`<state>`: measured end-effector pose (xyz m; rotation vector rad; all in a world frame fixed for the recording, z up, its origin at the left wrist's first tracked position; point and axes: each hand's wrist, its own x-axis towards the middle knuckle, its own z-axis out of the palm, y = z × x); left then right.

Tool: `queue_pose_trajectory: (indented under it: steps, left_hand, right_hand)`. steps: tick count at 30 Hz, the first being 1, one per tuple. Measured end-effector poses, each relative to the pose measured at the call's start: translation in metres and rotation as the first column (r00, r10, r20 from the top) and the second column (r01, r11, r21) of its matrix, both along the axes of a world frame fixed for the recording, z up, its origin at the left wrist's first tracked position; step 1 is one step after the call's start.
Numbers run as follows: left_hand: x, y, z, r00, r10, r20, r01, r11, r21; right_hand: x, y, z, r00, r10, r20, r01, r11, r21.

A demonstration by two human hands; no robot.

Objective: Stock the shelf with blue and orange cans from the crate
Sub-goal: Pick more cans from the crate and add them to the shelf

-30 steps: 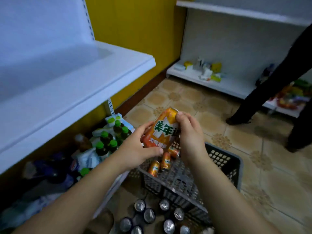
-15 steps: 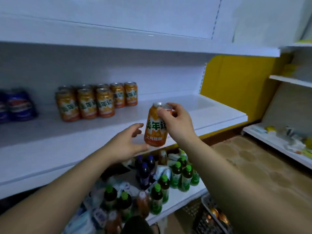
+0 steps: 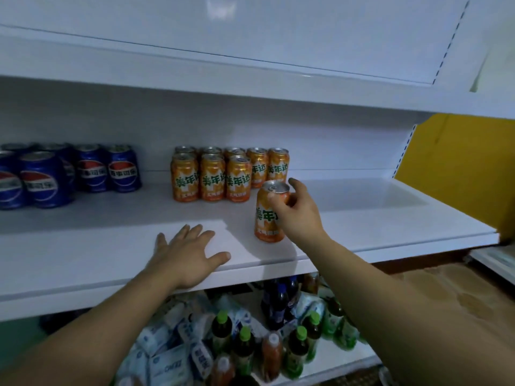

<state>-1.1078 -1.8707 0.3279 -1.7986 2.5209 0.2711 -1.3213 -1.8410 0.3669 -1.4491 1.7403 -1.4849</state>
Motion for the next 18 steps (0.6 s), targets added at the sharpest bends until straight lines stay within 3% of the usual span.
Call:
queue_pose_trajectory:
  steps: [5, 18]
  left_hand:
    - [-0.002, 0.0, -0.003, 1.0, -0.003, 0.013, 0.003, 1.0, -0.021]
    - [-0.002, -0.002, -0.007, 1.0, 0.015, -0.02, -0.016, 0.999, -0.033]
  right_hand:
    - [-0.009, -0.009, -0.028, 0.977, 0.014, -0.214, -0.005, 0.999, 0.042]
    - [-0.023, -0.116, -0.028, 0.982, -0.051, -0.181, 0.058, 0.998, 0.033]
